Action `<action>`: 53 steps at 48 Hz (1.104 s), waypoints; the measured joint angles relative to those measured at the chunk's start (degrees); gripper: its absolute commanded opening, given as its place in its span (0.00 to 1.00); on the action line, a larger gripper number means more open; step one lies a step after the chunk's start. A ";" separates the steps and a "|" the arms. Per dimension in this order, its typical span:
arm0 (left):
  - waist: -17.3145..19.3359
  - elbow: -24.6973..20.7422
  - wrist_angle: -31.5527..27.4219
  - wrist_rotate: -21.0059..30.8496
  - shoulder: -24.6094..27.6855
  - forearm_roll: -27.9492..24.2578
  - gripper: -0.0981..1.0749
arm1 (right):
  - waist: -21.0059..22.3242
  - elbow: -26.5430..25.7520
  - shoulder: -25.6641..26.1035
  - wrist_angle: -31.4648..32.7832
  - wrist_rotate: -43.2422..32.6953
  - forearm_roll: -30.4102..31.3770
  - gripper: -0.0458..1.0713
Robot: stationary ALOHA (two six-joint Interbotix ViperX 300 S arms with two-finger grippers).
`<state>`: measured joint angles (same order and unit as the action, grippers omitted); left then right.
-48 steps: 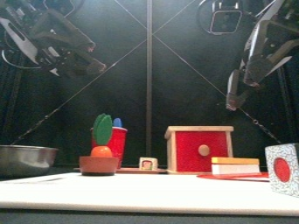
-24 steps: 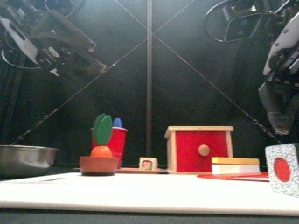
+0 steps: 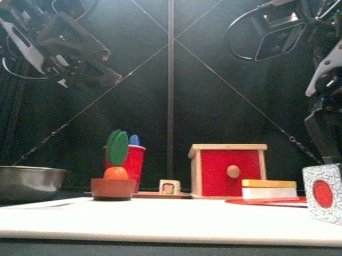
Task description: Reorient the green sushi roll vertically on the cutting board
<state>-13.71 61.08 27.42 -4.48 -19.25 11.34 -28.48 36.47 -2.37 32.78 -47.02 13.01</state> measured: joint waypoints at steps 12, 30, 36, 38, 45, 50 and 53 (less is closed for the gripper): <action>0.00 0.88 0.00 -0.09 0.00 0.00 0.82 | -0.09 -0.79 -1.85 0.00 -0.44 -0.79 0.94; 0.00 0.88 -0.18 -0.09 0.00 0.00 0.82 | -0.18 -1.41 -3.34 0.00 -0.35 -2.20 0.77; 0.00 0.88 -0.18 -0.09 0.00 0.00 0.82 | -0.18 -1.76 -3.34 0.00 0.00 -2.29 0.66; 0.00 0.88 -0.18 0.00 0.00 0.00 0.82 | -0.18 -1.85 -3.34 0.00 0.00 -2.20 0.63; -0.09 0.88 -0.18 0.00 0.00 0.00 0.82 | -0.09 -2.20 -3.34 0.09 -0.53 -1.85 0.63; -0.09 0.88 -0.09 -0.09 0.00 0.00 0.82 | 0.18 -3.25 -3.34 0.09 -0.88 -2.46 0.63; 0.00 0.88 -0.18 0.00 0.00 0.00 0.82 | 0.62 -4.31 -3.34 0.18 -0.88 -3.25 0.63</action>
<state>-13.71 61.96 27.25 -4.48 -19.25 11.34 -27.86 32.17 -5.71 32.96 -47.90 9.76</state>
